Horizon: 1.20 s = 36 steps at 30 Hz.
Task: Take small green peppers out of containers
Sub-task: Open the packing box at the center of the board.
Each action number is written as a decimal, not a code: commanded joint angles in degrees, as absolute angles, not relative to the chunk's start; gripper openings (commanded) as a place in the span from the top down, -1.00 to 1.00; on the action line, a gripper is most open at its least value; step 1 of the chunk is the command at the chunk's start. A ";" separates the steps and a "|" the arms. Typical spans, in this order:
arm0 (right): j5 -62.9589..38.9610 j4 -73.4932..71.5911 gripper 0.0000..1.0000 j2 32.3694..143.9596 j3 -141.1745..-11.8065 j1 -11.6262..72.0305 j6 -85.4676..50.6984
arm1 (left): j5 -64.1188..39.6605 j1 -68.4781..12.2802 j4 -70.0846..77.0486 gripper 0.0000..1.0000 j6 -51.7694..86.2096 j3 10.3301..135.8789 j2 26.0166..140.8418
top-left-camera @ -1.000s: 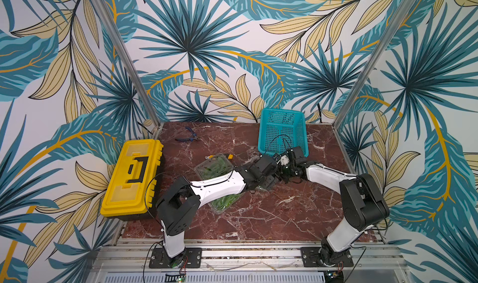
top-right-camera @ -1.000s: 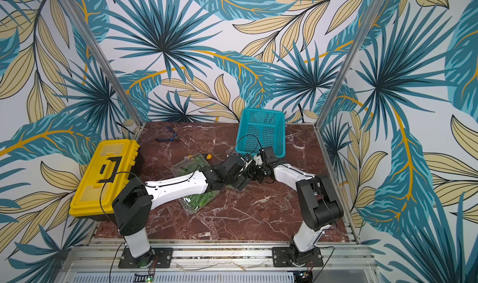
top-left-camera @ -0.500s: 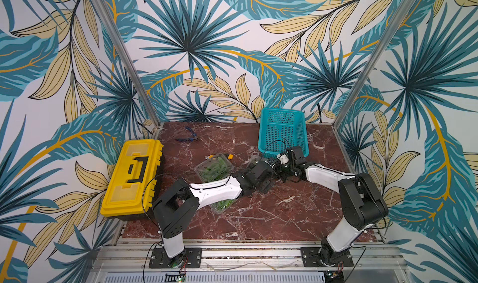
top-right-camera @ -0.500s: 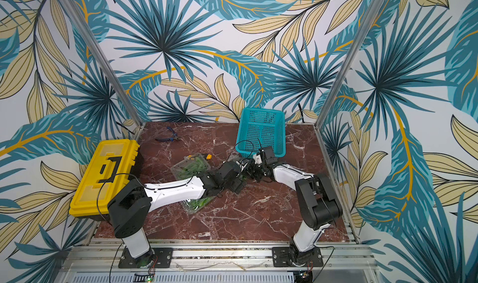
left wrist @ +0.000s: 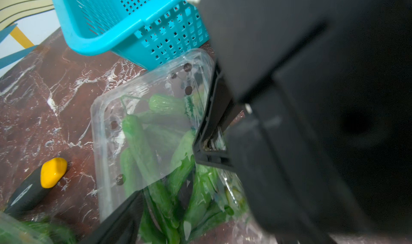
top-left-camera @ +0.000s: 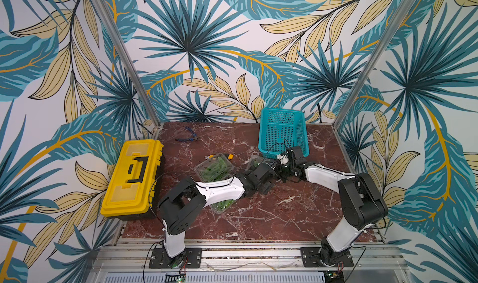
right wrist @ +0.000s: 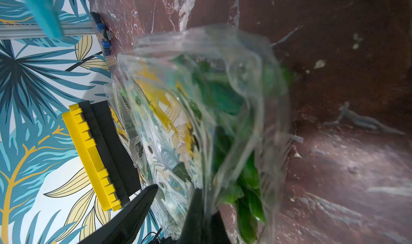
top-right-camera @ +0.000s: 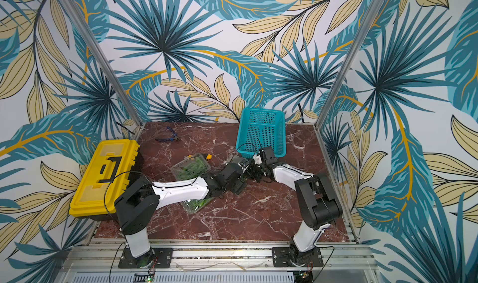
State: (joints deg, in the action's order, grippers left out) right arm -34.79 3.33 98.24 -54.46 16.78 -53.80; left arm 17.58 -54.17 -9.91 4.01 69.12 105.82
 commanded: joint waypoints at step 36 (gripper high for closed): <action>-40.82 4.16 1.00 96.75 -54.16 17.84 -52.05 | 6.96 -51.06 -12.88 -0.01 5.36 71.28 109.13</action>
State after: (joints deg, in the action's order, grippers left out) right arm -37.01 4.80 98.78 -54.74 16.75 -51.72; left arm 8.56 -52.23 -10.02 6.07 71.20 107.37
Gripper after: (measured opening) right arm 0.046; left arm 0.404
